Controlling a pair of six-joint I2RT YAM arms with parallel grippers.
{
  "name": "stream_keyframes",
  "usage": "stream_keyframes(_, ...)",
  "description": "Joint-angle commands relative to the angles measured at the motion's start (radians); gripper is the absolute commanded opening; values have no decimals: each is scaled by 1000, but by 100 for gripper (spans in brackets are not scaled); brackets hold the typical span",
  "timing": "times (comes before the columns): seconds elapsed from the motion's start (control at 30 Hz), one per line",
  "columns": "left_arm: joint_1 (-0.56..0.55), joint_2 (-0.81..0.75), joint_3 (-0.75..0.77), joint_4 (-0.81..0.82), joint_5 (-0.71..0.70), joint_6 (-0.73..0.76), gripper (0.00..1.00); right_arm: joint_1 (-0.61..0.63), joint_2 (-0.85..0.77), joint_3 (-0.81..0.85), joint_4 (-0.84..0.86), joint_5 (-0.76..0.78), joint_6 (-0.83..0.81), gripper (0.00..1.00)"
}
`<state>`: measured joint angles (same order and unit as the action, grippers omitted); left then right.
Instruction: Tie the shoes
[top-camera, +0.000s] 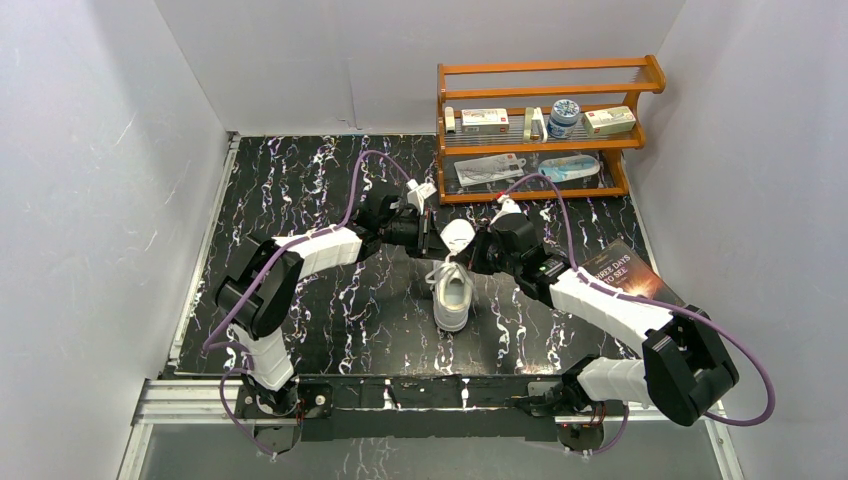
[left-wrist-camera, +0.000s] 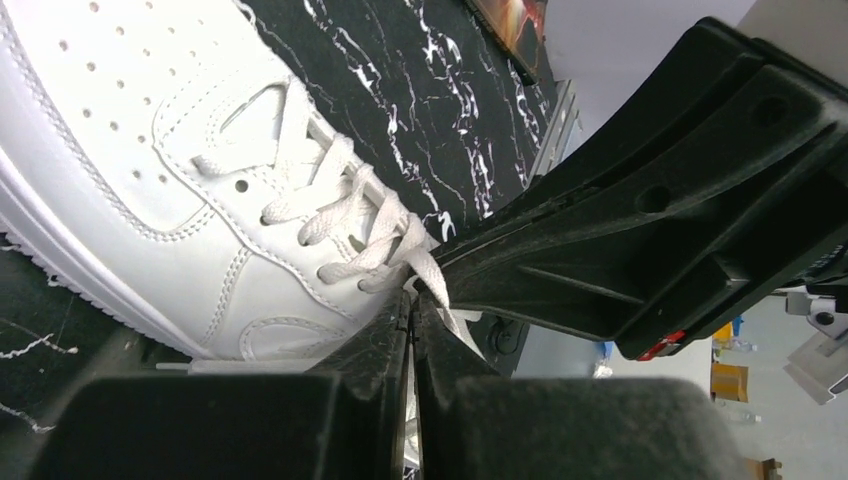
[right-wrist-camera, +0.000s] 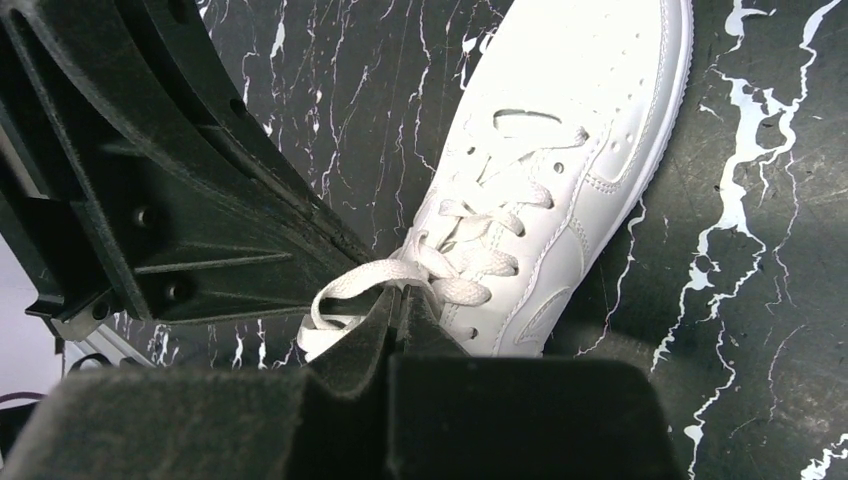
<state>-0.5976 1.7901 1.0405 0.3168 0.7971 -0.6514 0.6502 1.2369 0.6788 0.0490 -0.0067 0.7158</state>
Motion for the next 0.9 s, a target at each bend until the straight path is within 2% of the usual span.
stream_keyframes(0.0,-2,-53,36,-87,-17,84,0,0,-30,35,-42,-13,-48,0)
stream_keyframes(0.07,-2,-67,34,-113,-45,106,0,0,-56,50,-116,-16,-70,7)
stream_keyframes(0.17,-4,-100,-2,-67,-76,97,0,-1,-117,50,-227,-18,-78,29)
stream_keyframes(0.33,-4,-114,-38,42,-100,42,0,-4,-202,76,-293,-58,-143,42)
stream_keyframes(0.43,-5,-116,-38,83,-116,33,0,-33,-158,178,-392,-69,-215,53)
stream_keyframes(0.6,-6,-110,-56,179,-136,-8,0,-209,36,322,-399,-378,-304,57)
stream_keyframes(0.7,-8,-105,-63,218,-147,-32,0,-266,146,403,-407,-499,-338,58)
stream_keyframes(0.87,-11,-105,-60,242,-165,-43,0,-323,241,400,-248,-754,-314,55)
